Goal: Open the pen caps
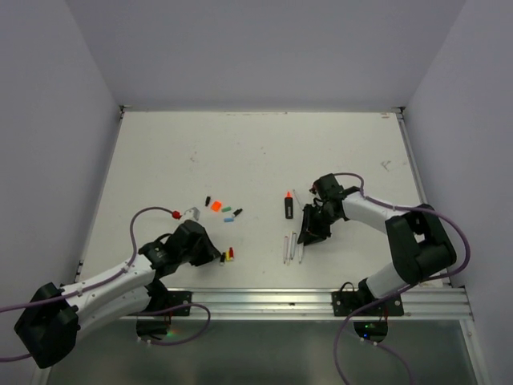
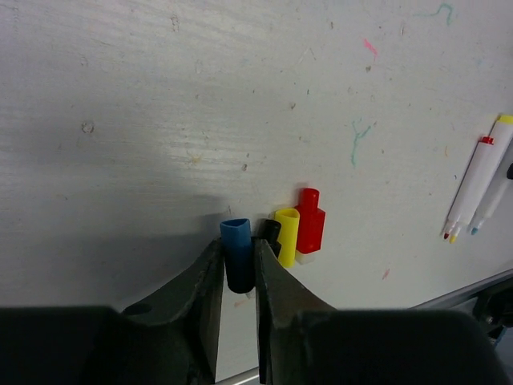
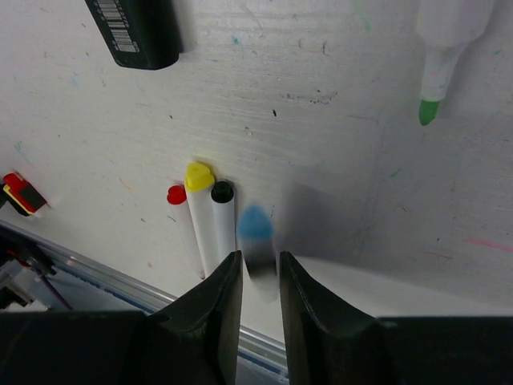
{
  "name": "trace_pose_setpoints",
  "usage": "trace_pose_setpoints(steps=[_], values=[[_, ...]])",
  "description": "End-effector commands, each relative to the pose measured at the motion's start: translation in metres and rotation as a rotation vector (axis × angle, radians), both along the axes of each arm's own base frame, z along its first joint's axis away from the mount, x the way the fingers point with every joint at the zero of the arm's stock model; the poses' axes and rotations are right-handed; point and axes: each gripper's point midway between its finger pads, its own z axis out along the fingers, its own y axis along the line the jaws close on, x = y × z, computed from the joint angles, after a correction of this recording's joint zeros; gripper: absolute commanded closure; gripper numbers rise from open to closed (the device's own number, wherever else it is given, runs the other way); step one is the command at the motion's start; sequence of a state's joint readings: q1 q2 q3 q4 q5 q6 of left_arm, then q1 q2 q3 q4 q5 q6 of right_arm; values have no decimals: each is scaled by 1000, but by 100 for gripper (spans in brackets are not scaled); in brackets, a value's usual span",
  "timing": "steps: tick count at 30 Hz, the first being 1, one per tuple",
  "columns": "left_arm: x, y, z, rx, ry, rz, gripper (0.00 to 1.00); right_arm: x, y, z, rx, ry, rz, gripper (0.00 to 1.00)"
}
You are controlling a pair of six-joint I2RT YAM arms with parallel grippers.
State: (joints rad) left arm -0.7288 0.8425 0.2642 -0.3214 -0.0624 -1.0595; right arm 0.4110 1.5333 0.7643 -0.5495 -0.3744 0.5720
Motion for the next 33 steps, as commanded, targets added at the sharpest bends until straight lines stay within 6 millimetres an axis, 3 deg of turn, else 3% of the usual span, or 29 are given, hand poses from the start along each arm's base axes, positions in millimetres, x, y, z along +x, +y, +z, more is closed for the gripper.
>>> trace_pose_setpoints(steps=[1, 3, 5, 10, 12, 15, 19, 25, 29, 33], values=[[5, 1, 1, -9, -7, 37, 76, 13, 4, 1, 19, -52, 9, 70], [3, 4, 0, 3, 3, 49, 59, 13, 5, 1, 23, -49, 9, 64], [2, 5, 0, 2, 11, 57, 51, 14, 6, 2, 31, -57, 12, 58], [4, 7, 6, 2, 5, 76, 27, 19, 5, 15, 21, -91, 11, 53], [7, 9, 12, 17, 0, 90, 0, 23, 3, 28, 16, -134, 14, 50], [11, 13, 20, 42, -14, 110, 0, 21, -8, 37, -41, -144, 16, 40], [15, 18, 29, 70, -42, 109, 0, 5, -30, 54, -128, -137, 18, 1], [24, 12, 56, 29, -98, 107, 0, -20, -56, 72, -205, -161, -17, 1], [23, 2, 62, -6, -93, 80, 0, -36, -65, 84, -201, -195, -44, 1], [22, -5, 61, -37, -84, 60, 0, -51, -67, 84, -176, -188, -61, 1]])
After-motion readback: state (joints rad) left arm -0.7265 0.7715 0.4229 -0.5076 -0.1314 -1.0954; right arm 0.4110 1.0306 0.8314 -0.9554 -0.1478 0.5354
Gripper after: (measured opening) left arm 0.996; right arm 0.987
